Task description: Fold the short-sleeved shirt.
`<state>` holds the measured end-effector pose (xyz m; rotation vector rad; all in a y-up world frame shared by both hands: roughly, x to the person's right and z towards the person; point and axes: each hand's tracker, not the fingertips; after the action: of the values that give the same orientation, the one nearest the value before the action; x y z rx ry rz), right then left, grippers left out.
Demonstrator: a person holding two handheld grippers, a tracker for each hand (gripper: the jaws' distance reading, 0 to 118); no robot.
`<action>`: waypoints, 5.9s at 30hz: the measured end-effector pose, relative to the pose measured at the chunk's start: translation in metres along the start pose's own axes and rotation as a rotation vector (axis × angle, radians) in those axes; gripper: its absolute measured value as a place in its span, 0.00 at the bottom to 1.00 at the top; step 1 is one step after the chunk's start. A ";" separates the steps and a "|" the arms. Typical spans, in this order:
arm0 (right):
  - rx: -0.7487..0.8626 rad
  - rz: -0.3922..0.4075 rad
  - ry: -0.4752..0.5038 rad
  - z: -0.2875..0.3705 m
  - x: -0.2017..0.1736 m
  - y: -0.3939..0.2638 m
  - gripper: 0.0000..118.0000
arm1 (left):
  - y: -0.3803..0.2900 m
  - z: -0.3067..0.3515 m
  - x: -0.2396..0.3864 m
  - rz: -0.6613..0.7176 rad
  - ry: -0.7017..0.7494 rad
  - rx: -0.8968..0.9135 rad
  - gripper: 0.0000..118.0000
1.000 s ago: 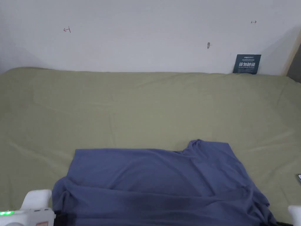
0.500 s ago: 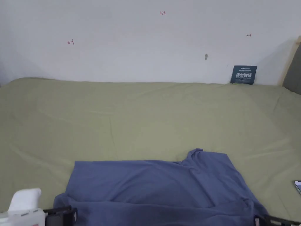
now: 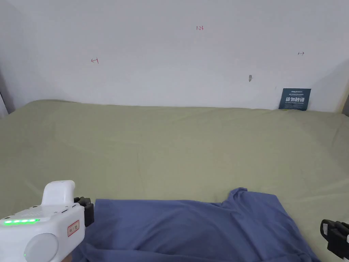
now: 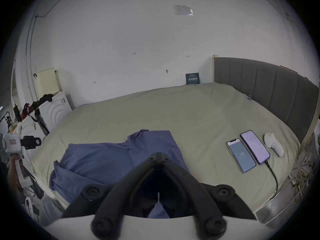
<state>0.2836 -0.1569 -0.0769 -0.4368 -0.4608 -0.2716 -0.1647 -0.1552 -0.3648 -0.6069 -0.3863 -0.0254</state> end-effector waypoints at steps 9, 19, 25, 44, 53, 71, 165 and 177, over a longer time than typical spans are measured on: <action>-0.091 0.040 -0.007 -0.065 0.006 0.001 0.01 | 0.016 -0.114 -0.014 -0.020 0.045 -0.187 0.00; -0.193 0.049 -0.017 -0.127 0.018 -0.004 0.01 | 0.006 -0.231 -0.028 -0.029 0.096 -0.400 1.00; -0.250 0.024 -0.027 -0.155 0.034 0.002 0.01 | -0.001 -0.230 -0.017 -0.050 0.081 -0.448 0.84; -0.656 0.145 -0.088 -0.273 0.057 0.007 0.77 | 0.016 -0.215 -0.029 -0.033 -0.003 -0.434 0.02; -0.588 0.094 0.063 -0.210 0.039 0.044 0.02 | 0.029 -0.187 -0.030 -0.015 -0.023 -0.412 0.02; -0.293 0.112 0.136 -0.013 0.039 0.025 0.02 | -0.003 -0.003 -0.052 -0.025 -0.092 -0.242 0.02; 0.243 0.238 -0.010 0.049 -0.139 -0.017 0.01 | -0.109 -0.097 -0.137 0.623 -0.867 -0.715 0.98; 0.275 0.221 0.003 0.059 -0.124 -0.012 0.01 | -0.083 -0.077 -0.157 0.599 -0.669 -0.646 0.08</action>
<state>0.1512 -0.1208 -0.0846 -0.2158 -0.4358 0.0059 -0.2947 -0.2810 -0.4335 -1.3579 -0.8405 0.6636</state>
